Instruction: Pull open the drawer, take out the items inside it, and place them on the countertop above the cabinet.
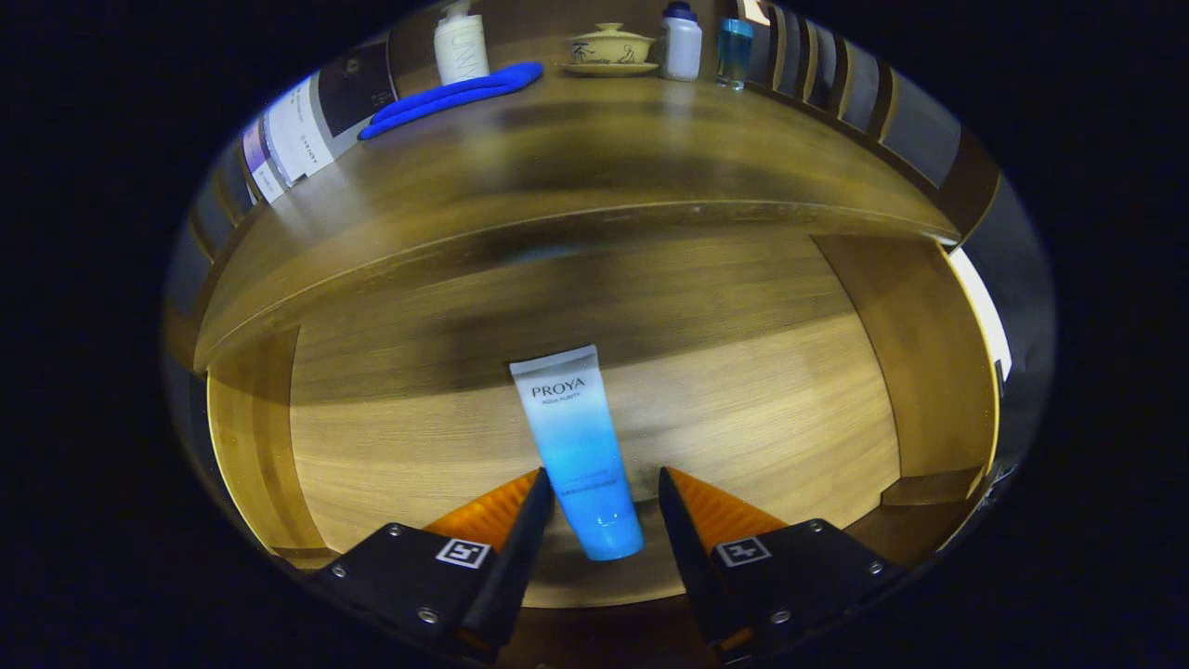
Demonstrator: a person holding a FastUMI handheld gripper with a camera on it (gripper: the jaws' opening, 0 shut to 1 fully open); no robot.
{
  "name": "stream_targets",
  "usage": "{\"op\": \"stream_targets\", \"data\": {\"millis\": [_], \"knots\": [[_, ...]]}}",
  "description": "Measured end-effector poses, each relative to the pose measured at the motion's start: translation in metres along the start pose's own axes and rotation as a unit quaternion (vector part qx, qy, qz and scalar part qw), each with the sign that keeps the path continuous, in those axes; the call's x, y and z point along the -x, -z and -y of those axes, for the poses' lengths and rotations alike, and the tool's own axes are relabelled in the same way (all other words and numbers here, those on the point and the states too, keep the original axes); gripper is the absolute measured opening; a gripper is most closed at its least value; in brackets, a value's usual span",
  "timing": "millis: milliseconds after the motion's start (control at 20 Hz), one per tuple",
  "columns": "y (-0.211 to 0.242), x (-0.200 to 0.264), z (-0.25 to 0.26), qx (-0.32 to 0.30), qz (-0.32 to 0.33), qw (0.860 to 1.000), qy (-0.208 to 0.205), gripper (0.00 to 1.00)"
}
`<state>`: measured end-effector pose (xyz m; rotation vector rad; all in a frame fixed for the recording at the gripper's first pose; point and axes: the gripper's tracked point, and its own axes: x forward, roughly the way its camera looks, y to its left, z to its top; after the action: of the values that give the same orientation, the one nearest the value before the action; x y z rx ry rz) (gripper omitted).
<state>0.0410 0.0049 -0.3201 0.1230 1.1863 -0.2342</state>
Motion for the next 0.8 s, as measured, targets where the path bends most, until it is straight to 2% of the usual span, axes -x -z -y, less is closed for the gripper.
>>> {"op": "stream_targets", "data": {"millis": [100,150,300,800], "knots": [[0.001,0.000,0.001,0.018,0.000,1.000,0.009,0.54],[0.000,0.000,0.001,0.023,0.000,1.000,0.013,0.50],[0.001,0.007,-0.002,0.024,0.008,1.000,0.011,0.47],[0.006,0.066,0.006,0.068,0.067,0.994,0.052,0.46]]}}
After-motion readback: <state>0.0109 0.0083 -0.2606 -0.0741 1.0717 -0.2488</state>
